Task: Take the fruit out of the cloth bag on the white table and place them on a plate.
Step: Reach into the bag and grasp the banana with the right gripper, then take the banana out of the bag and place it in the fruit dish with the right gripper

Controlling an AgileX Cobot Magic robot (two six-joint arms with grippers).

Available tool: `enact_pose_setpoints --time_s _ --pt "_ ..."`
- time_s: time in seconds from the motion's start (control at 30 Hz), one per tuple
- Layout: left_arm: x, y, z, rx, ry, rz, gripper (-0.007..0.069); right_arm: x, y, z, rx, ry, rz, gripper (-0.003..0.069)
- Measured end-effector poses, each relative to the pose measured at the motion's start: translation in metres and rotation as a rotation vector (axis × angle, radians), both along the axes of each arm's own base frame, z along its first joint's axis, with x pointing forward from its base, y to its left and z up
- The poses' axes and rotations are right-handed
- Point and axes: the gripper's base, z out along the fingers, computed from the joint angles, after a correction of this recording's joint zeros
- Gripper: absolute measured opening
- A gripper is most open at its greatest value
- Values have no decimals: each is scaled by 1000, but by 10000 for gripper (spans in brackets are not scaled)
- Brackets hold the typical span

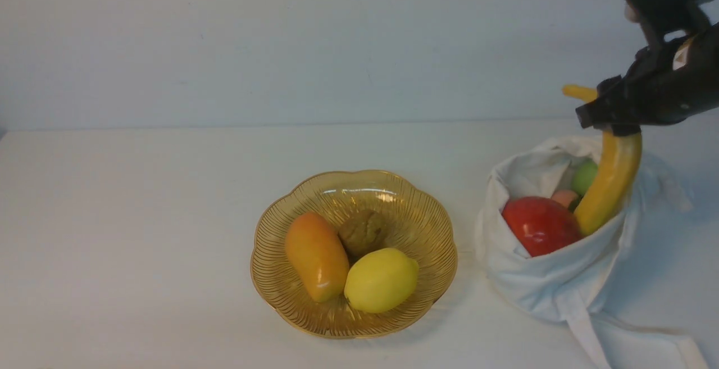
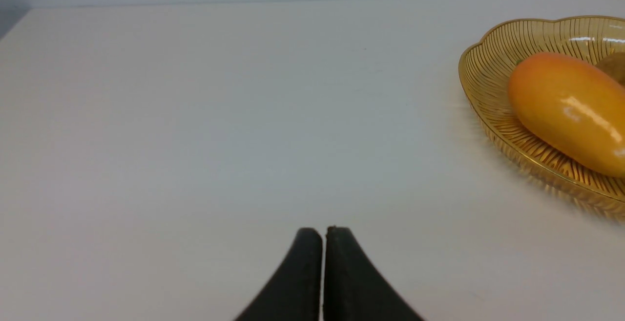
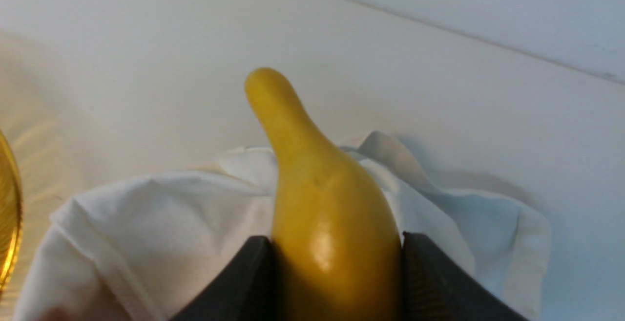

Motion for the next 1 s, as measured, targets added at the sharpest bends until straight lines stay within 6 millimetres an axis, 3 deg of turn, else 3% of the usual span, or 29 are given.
enact_pose_setpoints --time_s 0.37,0.57,0.67,0.73,0.77,0.8,1.0 --pt "0 0 0 -1 0 0 -8 -37 -3 69 101 -267 7 311" --pt "0 0 0 -1 0 0 -8 -51 8 86 291 -302 8 311" --pt "0 0 0 -1 0 0 -8 -55 24 86 346 -285 74 311" --pt "0 0 0 -1 0 0 -8 -58 53 82 392 -251 200 311" --pt "0 0 0 -1 0 0 -8 -59 58 81 395 -246 217 311" --pt "0 0 0 -1 0 0 -8 -59 79 73 410 -212 304 311" --pt "0 0 0 -1 0 0 -8 -44 136 26 457 -82 433 311"
